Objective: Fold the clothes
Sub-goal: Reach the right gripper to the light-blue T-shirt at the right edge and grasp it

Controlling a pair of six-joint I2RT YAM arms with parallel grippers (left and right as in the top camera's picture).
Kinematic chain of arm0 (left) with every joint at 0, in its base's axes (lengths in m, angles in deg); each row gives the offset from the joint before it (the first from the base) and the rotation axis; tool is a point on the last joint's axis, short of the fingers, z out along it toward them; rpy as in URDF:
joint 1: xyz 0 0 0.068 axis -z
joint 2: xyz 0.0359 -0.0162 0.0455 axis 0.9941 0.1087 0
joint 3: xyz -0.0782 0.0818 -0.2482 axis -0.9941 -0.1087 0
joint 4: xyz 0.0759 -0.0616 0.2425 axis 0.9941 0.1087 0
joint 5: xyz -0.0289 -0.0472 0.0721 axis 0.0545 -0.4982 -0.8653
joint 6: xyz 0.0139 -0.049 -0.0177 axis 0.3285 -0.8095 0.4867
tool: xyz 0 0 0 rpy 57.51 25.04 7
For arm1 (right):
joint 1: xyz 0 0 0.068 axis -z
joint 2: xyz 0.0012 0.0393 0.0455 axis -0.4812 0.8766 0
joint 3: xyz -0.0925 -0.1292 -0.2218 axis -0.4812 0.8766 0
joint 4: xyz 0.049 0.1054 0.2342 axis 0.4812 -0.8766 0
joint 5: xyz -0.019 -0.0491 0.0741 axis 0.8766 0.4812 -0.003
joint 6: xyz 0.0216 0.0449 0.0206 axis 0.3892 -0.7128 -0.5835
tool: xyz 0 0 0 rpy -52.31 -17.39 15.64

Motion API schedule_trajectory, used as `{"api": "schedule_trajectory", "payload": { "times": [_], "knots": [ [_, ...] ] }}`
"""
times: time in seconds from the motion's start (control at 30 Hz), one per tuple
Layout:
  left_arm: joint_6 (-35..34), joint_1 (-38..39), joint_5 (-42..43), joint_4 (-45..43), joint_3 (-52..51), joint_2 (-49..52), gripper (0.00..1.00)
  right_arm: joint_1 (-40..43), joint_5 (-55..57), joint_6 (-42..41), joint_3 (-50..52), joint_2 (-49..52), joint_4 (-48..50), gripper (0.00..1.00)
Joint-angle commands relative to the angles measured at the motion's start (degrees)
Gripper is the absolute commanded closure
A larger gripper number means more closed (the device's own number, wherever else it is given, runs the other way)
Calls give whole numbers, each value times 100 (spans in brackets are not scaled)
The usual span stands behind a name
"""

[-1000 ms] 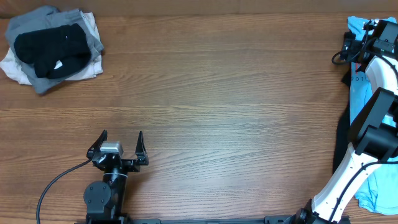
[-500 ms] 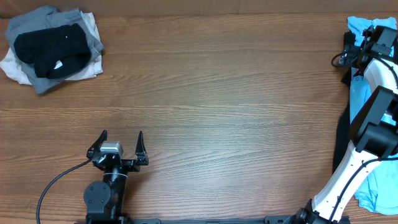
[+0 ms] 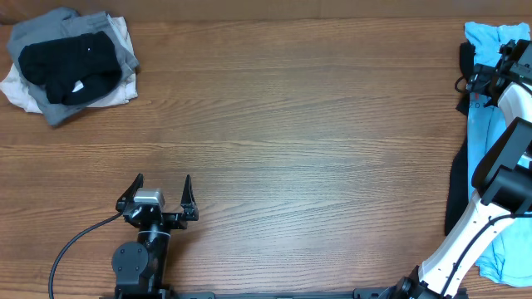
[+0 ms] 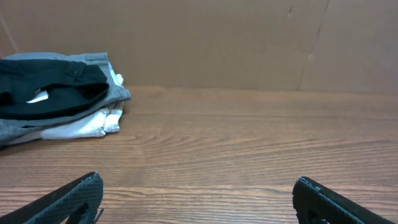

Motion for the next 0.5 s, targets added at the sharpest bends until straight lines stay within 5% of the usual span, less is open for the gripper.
{"api": "schedule_trajectory", "payload": {
  "times": [0.0,0.13,0.27,0.4,0.47],
  "knots": [
    [105,-31,-37,11,-20,-50,0,-9,22,-22,-149,160,37,17],
    [105,-31,-37,11,-20,-48,0,-9,22,-26,-149,210,46,31],
    [105,-31,-37,11,-20,-50,0,-9,98,-31,-157,208,109,34],
    [105,-31,-37,11,-20,-50,0,-9,216,-55,-155,208,125,59],
    [105,-31,-37,11,-20,-50,0,-11,219,-149,-157,208,166,63]
  ]
}}
